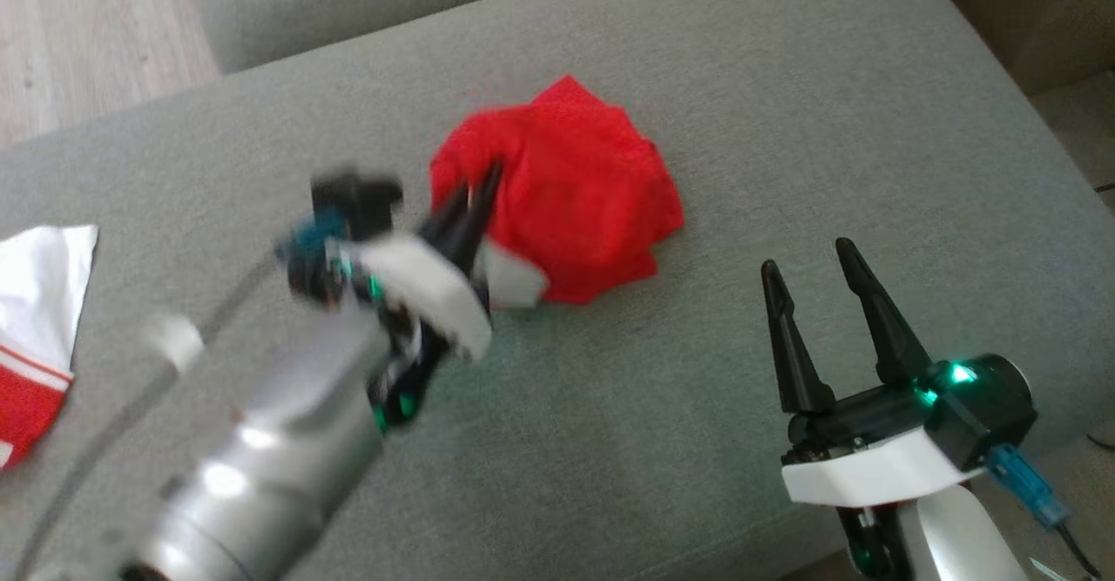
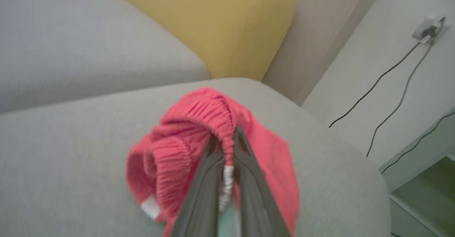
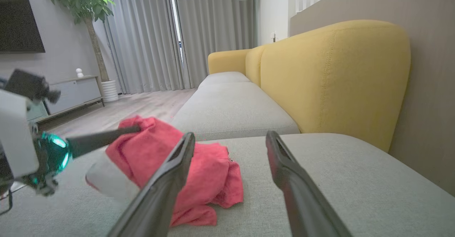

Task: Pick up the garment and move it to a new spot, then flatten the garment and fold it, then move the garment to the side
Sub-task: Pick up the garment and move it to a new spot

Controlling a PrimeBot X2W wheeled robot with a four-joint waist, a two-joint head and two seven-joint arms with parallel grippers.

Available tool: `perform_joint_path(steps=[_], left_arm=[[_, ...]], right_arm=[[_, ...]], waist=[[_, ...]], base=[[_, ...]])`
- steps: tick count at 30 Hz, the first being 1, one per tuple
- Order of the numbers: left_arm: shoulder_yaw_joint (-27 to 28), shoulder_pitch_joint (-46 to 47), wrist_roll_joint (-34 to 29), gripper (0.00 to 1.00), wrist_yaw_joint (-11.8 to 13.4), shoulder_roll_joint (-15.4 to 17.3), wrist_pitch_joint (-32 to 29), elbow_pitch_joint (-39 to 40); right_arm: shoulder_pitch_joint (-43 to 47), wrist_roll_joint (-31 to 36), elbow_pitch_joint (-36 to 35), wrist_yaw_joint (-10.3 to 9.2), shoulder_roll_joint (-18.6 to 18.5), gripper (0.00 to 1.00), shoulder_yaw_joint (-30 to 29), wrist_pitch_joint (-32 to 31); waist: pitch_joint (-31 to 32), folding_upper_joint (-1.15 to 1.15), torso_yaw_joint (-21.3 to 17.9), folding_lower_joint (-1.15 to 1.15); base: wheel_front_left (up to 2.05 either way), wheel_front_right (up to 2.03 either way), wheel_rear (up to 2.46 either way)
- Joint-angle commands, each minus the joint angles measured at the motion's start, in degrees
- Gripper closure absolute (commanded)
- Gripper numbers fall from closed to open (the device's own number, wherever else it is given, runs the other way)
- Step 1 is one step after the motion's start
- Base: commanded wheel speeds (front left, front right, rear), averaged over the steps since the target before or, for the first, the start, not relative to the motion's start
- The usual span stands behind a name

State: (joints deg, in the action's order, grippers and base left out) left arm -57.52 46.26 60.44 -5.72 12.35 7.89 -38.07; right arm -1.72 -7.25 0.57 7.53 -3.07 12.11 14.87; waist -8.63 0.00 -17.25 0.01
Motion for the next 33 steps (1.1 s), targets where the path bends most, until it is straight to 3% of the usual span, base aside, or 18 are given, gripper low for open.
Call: perform_joint_path(steps=[1, 5, 6, 7, 8, 11, 16, 18, 27, 33], left_arm=[[1.6, 1.9, -0.3, 1.0, 0.2, 0.4, 1.4, 0.5], [0.5, -2.1, -2.1, 1.0, 0.7, -2.2, 5.4, -4.5], [0.5, -2.6, -2.7, 0.93, 0.7, -2.9, 6.0, -5.3], [0.6, -3.1, -3.5, 0.58, 0.6, -3.5, 6.5, -5.8], [1.2, -3.6, -4.1, 0.0, 0.7, -4.1, 6.8, -6.3], [4.8, -4.8, -7.9, 0.0, 2.1, -5.2, 7.1, -5.1], [15.7, -13.5, -22.1, 0.0, 7.3, -6.1, 7.1, 5.3], [19.0, -17.5, -26.1, 0.0, 8.1, -6.3, 7.1, 8.7], [32.8, -32.2, -37.2, 0.0, 9.2, -6.7, 7.1, 20.7], [40.0, -38.5, -41.9, 0.0, 9.9, -7.1, 7.1, 27.1]], right_arm=[[-0.9, -0.5, -2.0, -0.04, 0.2, 0.0, 1.3, 0.1], [-1.0, -0.3, -1.6, -0.04, 0.2, 0.0, 1.3, 0.1], [-1.1, -0.3, -1.5, -0.04, 0.2, 0.0, 1.2, 0.1], [-1.2, -0.3, -1.3, -0.04, 0.2, 0.0, 1.1, 0.1], [-1.2, -0.2, -1.1, -0.04, 0.2, 0.0, 1.0, 0.1], [-1.0, 0.1, -0.4, -0.04, 0.2, 0.0, 0.5, 0.1], [0.7, 0.3, 1.4, -0.04, 0.2, 0.0, -1.4, 0.1], [1.5, 0.2, 2.0, -0.04, 0.2, 0.0, -2.2, 0.1], [3.9, -0.3, 2.9, -0.04, 0.2, 0.0, -6.1, 0.1], [5.8, -0.5, 2.7, -0.04, 0.2, 0.0, -7.3, 0.1]], waist=[[-0.5, 0.0, 0.5, -0.01], [-1.5, 0.0, 2.0, -0.01], [-1.6, 0.0, 2.5, -0.01], [-1.6, 0.0, 3.0, -0.01], [-1.5, 0.0, 3.6, -0.01], [-0.3, 0.0, 5.6, -0.01], [4.0, 0.0, 10.9, -0.01], [5.9, 0.0, 12.7, -0.01], [10.4, 0.0, 18.8, -0.01], [12.3, 0.0, 20.5, -0.01]], base=[[0.0, 0.0, 0.0], [0.0, 0.0, 0.0], [0.0, 0.0, 0.0], [0.0, 0.0, 0.0], [0.0, 0.0, 0.0], [0.0, 0.0, 0.0], [0.0, 0.0, 0.0], [0.0, 0.0, 0.0], [0.0, 0.0, 0.0], [0.0, 0.0, 0.0]])
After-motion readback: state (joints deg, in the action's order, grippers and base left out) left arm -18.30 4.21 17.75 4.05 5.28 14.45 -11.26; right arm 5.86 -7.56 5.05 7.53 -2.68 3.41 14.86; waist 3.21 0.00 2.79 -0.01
